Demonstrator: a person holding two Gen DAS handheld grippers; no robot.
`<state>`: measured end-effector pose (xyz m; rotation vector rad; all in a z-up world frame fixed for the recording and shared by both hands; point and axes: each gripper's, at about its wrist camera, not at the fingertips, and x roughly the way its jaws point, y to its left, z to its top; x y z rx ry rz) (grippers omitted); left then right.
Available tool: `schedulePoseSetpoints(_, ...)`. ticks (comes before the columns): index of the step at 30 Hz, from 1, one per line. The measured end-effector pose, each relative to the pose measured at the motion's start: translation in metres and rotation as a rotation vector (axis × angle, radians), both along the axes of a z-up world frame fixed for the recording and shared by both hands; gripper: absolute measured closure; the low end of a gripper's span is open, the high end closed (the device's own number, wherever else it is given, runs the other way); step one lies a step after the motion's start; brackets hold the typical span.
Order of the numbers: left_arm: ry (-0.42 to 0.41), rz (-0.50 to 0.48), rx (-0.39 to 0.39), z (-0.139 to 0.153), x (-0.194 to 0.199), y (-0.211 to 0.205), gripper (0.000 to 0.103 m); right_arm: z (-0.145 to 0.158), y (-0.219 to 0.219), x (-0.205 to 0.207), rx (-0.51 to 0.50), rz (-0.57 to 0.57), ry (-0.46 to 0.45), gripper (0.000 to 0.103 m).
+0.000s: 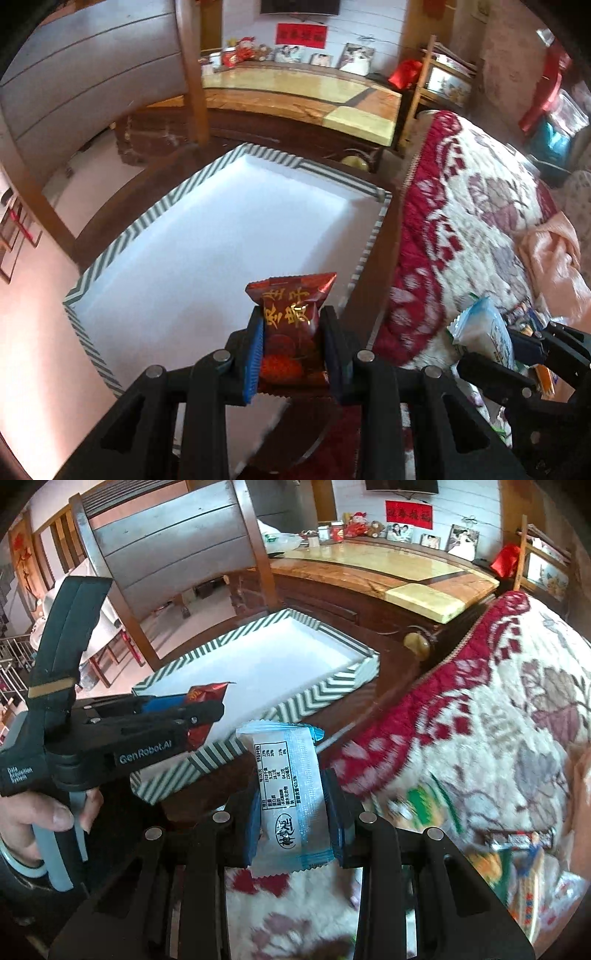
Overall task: Organize snacks
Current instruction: 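Carry both packets to the white tray and release them inside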
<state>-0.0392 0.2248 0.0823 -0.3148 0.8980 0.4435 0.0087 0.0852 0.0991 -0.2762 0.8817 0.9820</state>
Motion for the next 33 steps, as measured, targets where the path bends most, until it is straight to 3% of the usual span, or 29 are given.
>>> schedulePoseSetpoints(13, 0.078, 0.112, -0.039, -0.025, -0.007, 0.044, 0.071, 0.002, 0.091, 0.034, 0.094, 0.027, 0.083, 0.074)
schedulePoseSetpoints(21, 0.152, 0.103, 0.022, -0.033, -0.012, 0.038, 0.071, -0.042, 0.144, 0.052, 0.069, 0.017, 0.206, 0.074)
schedulePoseSetpoints(29, 0.171, 0.043, -0.002, -0.044, -0.011, 0.003, 0.071, -0.054, 0.122, 0.040, 0.000, 0.065, 0.181, 0.074)
schedulePoseSetpoints(33, 0.162, 0.010, -0.060, -0.043, -0.016, -0.012, 0.069, -0.051, 0.103, 0.040, -0.029, 0.059, 0.169, 0.074)
